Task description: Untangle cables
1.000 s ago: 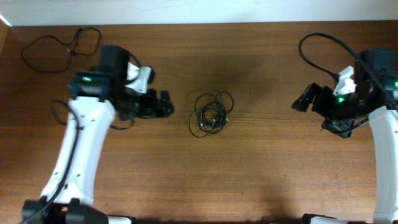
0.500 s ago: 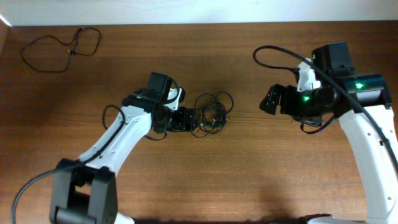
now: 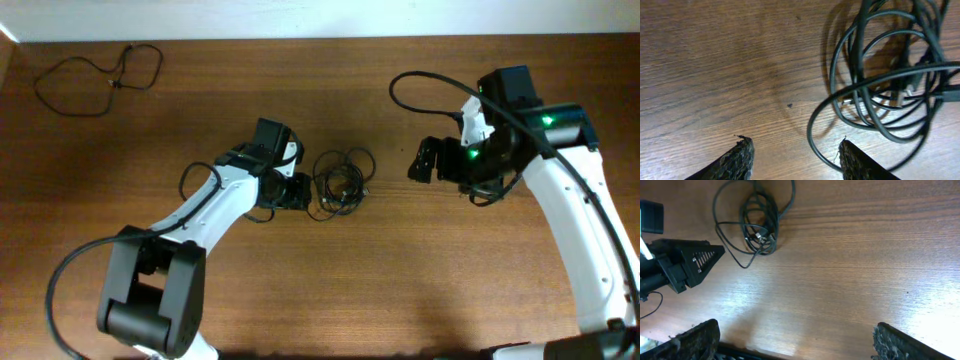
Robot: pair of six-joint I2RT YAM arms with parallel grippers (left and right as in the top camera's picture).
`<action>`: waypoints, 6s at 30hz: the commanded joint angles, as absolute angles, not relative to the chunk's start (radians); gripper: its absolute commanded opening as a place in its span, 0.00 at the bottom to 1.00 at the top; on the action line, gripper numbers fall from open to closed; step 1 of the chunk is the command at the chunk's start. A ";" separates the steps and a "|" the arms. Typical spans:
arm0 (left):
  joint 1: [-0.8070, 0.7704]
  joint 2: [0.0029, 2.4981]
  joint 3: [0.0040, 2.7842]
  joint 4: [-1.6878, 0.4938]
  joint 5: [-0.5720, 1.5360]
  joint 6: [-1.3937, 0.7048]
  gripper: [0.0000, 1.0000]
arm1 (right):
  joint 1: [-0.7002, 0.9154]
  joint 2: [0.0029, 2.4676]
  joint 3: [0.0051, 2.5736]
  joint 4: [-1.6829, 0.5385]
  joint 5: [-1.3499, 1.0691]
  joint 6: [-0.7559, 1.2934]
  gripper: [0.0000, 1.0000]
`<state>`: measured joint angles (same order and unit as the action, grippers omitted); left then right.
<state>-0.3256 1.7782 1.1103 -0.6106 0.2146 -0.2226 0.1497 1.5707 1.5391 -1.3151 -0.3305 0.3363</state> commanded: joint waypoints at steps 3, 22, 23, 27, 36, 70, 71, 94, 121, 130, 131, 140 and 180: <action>-0.335 1.858 1.098 -0.570 0.213 -0.192 0.48 | 0.157 1.603 1.541 -1.320 -0.353 0.329 0.99; -0.365 1.729 1.225 -0.604 0.431 -0.156 0.00 | 0.157 1.603 1.541 -1.343 -0.360 0.329 0.98; -0.365 1.689 1.241 -0.603 0.458 -0.147 0.00 | 0.157 1.603 1.541 -1.343 -0.360 0.329 0.98; -0.365 1.539 1.287 -0.575 0.510 -0.125 0.00 | 0.157 1.603 1.541 -1.343 -0.366 0.329 0.98; -0.365 1.377 1.293 -0.334 0.783 -0.210 0.00 | 0.157 1.603 1.541 -1.271 -0.664 0.257 0.98; -0.364 1.380 1.292 -0.196 0.735 -0.410 0.00 | 0.156 1.604 1.541 -1.205 -0.910 0.142 0.98; -0.364 1.380 1.292 -0.154 0.768 -0.427 0.00 | 0.156 1.604 1.541 -1.204 -0.909 0.142 0.98; -0.401 1.378 1.292 0.559 1.147 -1.144 0.00 | 0.156 1.604 1.541 -1.180 -0.145 0.458 0.98; -0.272 1.378 1.304 1.075 1.048 -1.459 0.00 | 0.159 1.629 1.541 -1.084 -0.452 0.397 0.98; -0.270 1.378 1.368 1.081 0.990 -1.560 0.00 | 0.228 1.766 1.541 -1.071 -0.458 0.397 0.98; -0.270 1.378 1.374 1.081 0.990 -1.569 0.00 | 0.236 1.784 1.541 -1.062 -0.458 0.397 0.98; -0.211 1.378 1.407 1.081 0.991 -1.611 0.00 | 0.228 1.871 1.541 -1.150 -0.147 0.553 0.98; 0.285 1.378 1.407 -0.495 0.859 -0.596 0.00 | -0.102 1.869 1.541 -1.268 -0.369 0.274 0.98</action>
<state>0.3534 1.3857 1.4014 -0.5171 0.7303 -0.6907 -0.1181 1.8702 1.5391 -1.2999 -0.0856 0.4377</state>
